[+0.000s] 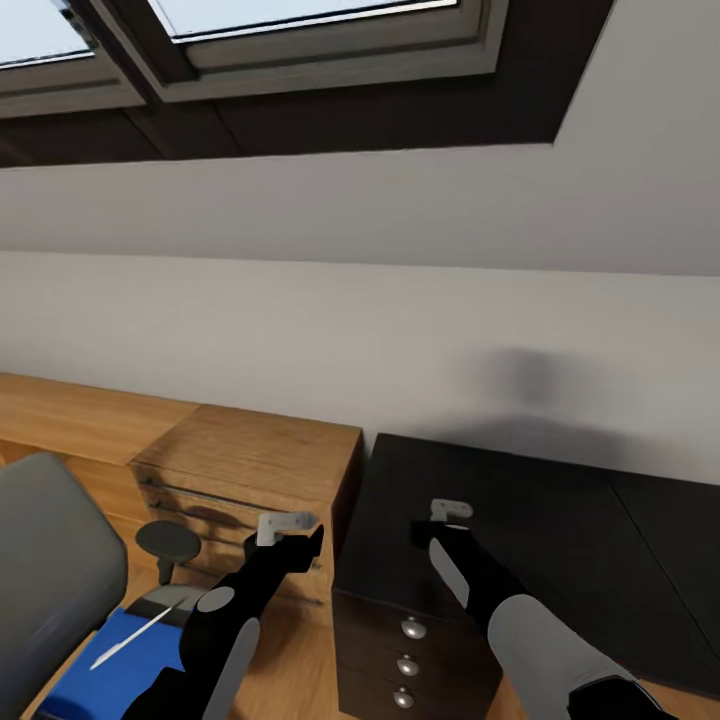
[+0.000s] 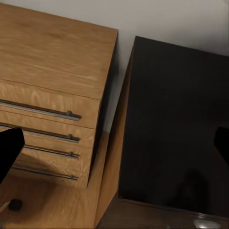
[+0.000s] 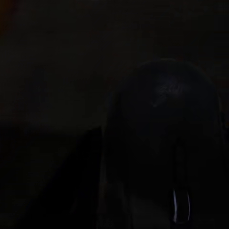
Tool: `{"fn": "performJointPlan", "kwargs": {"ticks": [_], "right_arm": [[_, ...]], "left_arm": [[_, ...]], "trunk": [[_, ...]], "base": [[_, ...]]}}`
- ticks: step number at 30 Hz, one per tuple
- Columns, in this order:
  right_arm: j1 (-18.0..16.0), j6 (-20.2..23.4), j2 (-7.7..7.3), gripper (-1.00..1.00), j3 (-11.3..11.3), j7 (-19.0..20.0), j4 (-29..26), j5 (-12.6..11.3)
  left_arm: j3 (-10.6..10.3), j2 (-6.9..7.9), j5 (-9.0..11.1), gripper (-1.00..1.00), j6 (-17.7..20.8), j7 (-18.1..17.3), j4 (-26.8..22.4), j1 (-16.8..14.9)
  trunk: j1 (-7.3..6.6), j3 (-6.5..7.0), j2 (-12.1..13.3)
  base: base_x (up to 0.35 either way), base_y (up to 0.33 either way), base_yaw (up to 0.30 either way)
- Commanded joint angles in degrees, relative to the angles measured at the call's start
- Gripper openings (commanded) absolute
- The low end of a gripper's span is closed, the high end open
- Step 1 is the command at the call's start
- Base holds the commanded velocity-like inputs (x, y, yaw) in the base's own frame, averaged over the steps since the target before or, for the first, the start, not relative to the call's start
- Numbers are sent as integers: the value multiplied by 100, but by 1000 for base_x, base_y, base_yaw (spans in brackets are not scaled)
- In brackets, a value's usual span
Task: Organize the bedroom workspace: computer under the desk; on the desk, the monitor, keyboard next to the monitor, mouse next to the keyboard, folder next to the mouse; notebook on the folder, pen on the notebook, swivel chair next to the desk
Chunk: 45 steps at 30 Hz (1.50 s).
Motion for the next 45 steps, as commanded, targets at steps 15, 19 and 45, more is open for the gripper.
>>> {"fn": "performJointPlan", "kwargs": {"ticks": [15, 19, 45], "right_arm": [[-4, 14, 289, -100, 93, -56, -37, -267], [-1, 14, 290, -100, 91, -56, -31, -271], [4, 125, 248, -100, 58, -62, 30, -244]], "left_arm": [[42, 7, 120, 100, 28, 52, -21, -5], [54, 9, 121, 100, 28, 53, -26, -5], [12, -26, 284, 100, 28, 69, -92, -5]], "trunk": [[3, -16, -7], [3, -30, -7], [3, -85, -7]], "base": [[20, -10, 13], [0, 0, 193], [0, 0, 139]]}}
